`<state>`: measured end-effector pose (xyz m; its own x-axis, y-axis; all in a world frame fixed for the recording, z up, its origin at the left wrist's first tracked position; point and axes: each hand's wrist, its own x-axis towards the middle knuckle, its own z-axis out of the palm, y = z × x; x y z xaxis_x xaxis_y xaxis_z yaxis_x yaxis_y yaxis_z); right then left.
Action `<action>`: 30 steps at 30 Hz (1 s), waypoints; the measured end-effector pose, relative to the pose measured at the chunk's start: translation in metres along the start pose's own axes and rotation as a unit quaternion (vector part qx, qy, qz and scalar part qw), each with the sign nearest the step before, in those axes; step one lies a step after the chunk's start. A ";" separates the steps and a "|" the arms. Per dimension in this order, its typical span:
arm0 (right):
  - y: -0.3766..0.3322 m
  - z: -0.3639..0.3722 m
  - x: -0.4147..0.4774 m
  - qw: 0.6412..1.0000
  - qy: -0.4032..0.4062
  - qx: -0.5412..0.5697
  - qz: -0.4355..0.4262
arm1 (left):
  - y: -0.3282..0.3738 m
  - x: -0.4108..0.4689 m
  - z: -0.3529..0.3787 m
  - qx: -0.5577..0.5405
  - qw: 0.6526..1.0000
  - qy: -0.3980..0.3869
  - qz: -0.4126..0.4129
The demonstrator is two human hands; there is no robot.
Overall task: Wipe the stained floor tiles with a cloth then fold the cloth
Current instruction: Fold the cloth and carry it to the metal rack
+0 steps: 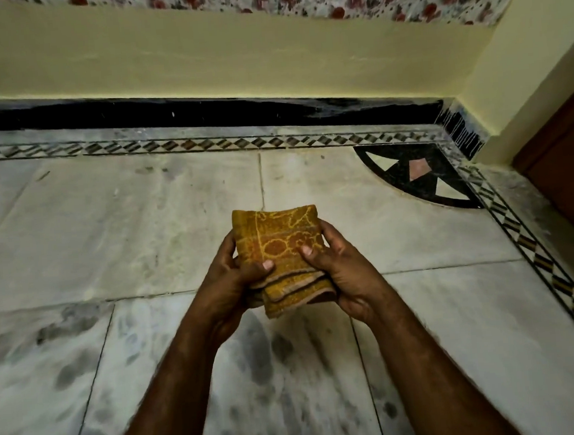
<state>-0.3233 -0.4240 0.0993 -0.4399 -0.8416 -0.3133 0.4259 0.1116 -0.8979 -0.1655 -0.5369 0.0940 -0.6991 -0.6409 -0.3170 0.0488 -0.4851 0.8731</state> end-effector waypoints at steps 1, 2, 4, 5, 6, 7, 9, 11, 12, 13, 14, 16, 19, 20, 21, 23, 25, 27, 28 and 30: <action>0.001 -0.001 0.005 1.000 0.001 -0.007 0.000 | -0.001 0.005 -0.003 0.008 1.000 -0.003 0.005; 0.002 -0.001 0.009 1.000 -0.001 -0.012 -0.001 | 0.000 0.008 -0.005 0.014 1.000 -0.005 0.011; 0.002 0.000 0.018 1.000 -0.002 -0.026 -0.006 | 0.000 0.017 -0.009 0.023 1.000 -0.008 0.019; 0.002 0.001 0.022 0.999 -0.001 -0.033 -0.007 | 0.001 0.020 -0.010 0.028 0.999 -0.008 0.022; 0.001 0.003 0.027 0.999 0.003 -0.040 -0.007 | 0.002 0.024 -0.012 0.030 0.999 -0.006 0.021; -0.002 0.005 0.030 0.999 0.007 -0.047 -0.009 | 0.005 0.025 -0.012 0.032 0.999 -0.004 0.017; -0.013 0.012 0.033 0.998 0.018 -0.066 -0.014 | 0.020 0.025 -0.010 0.032 0.999 0.000 0.007; -0.031 0.020 0.033 0.997 0.026 -0.075 -0.010 | 0.041 0.020 -0.006 0.035 0.999 -0.001 0.000; -0.042 0.026 0.031 0.997 0.027 -0.076 -0.008 | 0.054 0.015 -0.003 0.037 0.999 -0.004 -0.001; -0.052 0.032 0.027 0.997 0.028 -0.078 -0.007 | 0.067 0.009 0.001 0.039 0.999 -0.007 -0.001; -0.068 0.038 0.021 0.996 0.029 -0.081 -0.007 | 0.084 0.002 0.006 0.040 0.999 -0.012 -0.004; -0.099 0.052 0.006 0.996 0.037 -0.081 -0.010 | 0.118 -0.013 0.018 0.034 0.999 -0.017 -0.010; -0.156 0.076 -0.023 0.995 0.061 -0.080 -0.020 | 0.178 -0.040 0.043 0.028 0.999 -0.024 -0.014; -0.176 0.083 -0.033 0.994 0.069 -0.079 -0.020 | 0.198 -0.050 0.052 0.027 0.999 -0.026 -0.017; -0.202 0.091 -0.047 0.994 0.076 -0.075 -0.020 | 0.223 -0.063 0.065 0.029 0.999 -0.027 -0.019; -0.246 0.105 -0.071 0.993 0.086 -0.072 -0.021 | 0.263 -0.086 0.089 0.042 0.999 -0.027 -0.017; -0.298 0.120 -0.098 0.994 0.091 -0.064 -0.022 | 0.310 -0.112 0.117 0.053 0.998 -0.025 -0.014; -0.356 0.135 -0.130 0.994 0.095 -0.051 -0.026 | 0.364 -0.140 0.148 0.059 0.998 -0.029 -0.007; -0.381 0.142 -0.146 0.994 0.097 -0.043 -0.027 | 0.386 -0.154 0.162 0.057 0.998 -0.034 -0.007; -0.436 0.156 -0.180 0.994 0.099 -0.028 -0.028 | 0.435 -0.183 0.191 0.057 0.997 -0.047 -0.012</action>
<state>-0.3068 -0.4036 0.5954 -0.6114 -0.7270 -0.3125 0.3540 0.1020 -0.9297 -0.1532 -0.5172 0.6026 -0.7634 -0.5684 -0.3068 -0.0470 -0.4248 0.9040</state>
